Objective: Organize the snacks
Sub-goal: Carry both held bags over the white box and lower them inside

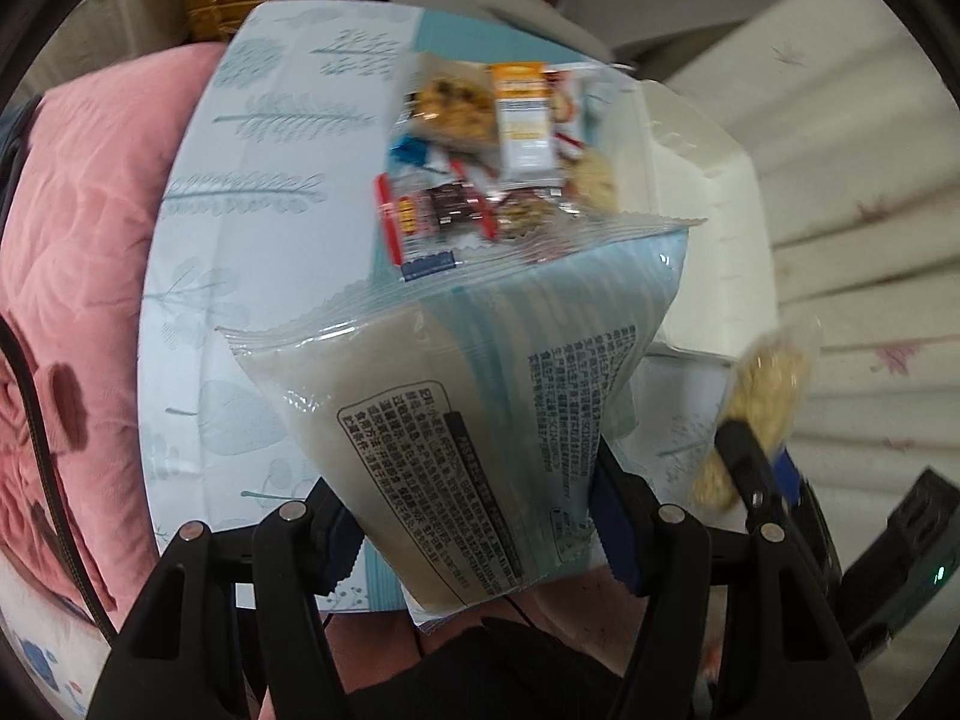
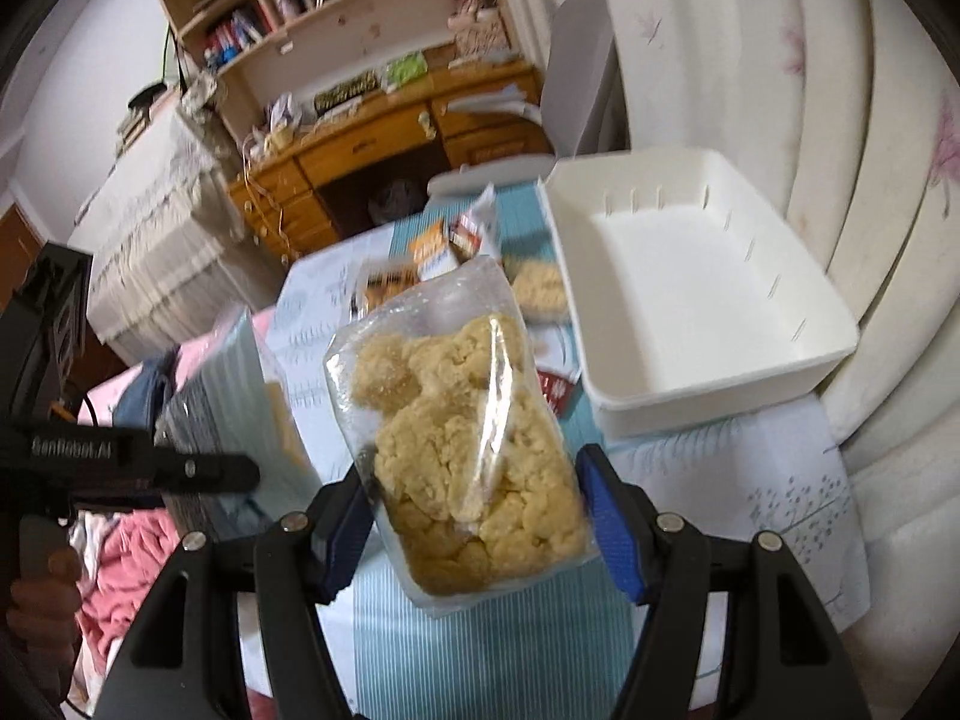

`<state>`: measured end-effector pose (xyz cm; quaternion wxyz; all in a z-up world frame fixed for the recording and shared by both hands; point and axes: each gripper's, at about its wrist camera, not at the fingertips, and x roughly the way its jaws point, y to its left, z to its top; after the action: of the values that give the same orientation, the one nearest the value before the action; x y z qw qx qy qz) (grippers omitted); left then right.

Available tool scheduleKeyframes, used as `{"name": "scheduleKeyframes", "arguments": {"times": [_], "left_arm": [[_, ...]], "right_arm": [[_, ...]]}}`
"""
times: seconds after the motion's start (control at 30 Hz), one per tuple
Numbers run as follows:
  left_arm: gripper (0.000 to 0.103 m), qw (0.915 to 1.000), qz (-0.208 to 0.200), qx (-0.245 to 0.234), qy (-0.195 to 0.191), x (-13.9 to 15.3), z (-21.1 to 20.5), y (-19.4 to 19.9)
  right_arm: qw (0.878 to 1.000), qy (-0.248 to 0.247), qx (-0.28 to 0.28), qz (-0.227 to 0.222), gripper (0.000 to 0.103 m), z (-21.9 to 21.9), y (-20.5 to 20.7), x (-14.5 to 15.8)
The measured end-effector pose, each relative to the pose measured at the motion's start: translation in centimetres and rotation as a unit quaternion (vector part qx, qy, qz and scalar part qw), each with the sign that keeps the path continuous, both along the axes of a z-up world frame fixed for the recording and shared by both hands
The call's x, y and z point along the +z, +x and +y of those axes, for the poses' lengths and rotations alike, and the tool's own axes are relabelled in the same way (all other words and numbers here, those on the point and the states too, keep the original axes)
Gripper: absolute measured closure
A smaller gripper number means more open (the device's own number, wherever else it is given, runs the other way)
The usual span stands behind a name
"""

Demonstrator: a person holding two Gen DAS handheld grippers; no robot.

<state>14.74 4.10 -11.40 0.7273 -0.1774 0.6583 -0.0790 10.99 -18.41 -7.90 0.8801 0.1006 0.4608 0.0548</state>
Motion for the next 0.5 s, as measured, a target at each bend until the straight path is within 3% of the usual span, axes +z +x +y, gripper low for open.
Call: {"name": "scheduleKeyframes", "arguments": {"times": [0.23,0.5], "left_arm": [[0.039,0.9998,-0.012,-0.014,-0.007,2.6,-3.7,1.8],[0.039,0.9996,-0.026,-0.012,-0.006,4.1,-9.4,5.2]], "right_arm": [[0.999,0.009,-0.006,-0.033,0.038,-3.4,1.7,2.7],[0.999,0.012,0.006,-0.04,0.038,-8.7,4.7,4.1]]}}
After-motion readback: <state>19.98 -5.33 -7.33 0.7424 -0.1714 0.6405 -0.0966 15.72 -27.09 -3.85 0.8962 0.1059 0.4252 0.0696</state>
